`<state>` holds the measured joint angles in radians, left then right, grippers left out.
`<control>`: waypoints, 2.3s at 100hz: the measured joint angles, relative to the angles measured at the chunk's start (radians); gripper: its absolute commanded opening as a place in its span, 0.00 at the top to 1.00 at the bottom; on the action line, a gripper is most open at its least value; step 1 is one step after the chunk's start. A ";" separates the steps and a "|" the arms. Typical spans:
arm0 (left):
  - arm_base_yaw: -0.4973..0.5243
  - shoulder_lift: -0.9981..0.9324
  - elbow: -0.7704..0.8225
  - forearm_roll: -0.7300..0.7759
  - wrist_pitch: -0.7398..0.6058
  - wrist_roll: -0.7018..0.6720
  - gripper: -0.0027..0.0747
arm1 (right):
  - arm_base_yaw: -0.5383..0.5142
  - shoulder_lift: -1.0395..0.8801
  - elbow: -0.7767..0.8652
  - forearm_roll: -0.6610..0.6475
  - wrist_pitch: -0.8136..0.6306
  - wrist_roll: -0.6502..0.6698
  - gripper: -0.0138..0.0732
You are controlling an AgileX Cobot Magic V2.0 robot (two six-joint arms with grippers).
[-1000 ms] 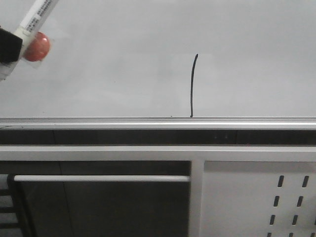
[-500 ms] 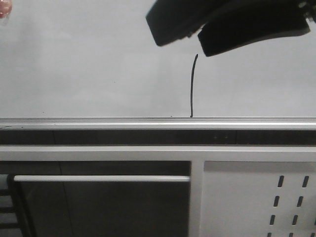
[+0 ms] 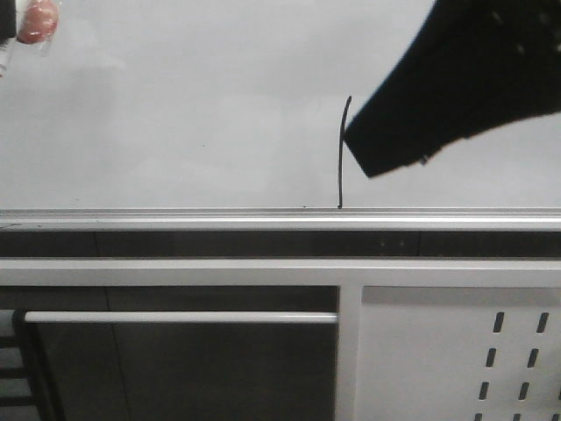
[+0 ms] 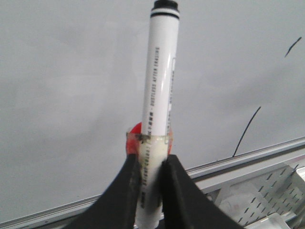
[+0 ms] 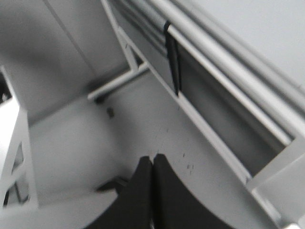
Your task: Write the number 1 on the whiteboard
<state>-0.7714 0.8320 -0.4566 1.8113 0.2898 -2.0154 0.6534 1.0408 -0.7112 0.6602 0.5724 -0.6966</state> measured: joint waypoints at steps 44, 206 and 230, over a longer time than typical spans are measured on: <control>-0.051 0.009 0.000 0.000 0.068 -0.002 0.99 | 0.000 -0.001 0.002 -0.038 0.144 0.000 0.92; -0.051 0.009 -0.002 -0.003 0.099 0.021 0.99 | 0.000 -0.935 0.320 0.006 -0.207 0.008 0.92; -0.051 0.007 -0.044 -0.286 0.066 0.495 0.99 | 0.000 -0.935 0.320 0.006 -0.207 0.008 0.92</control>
<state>-0.8221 0.8393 -0.5009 1.5250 0.3555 -1.5206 0.6534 0.1057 -0.3916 0.6660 0.3656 -0.6885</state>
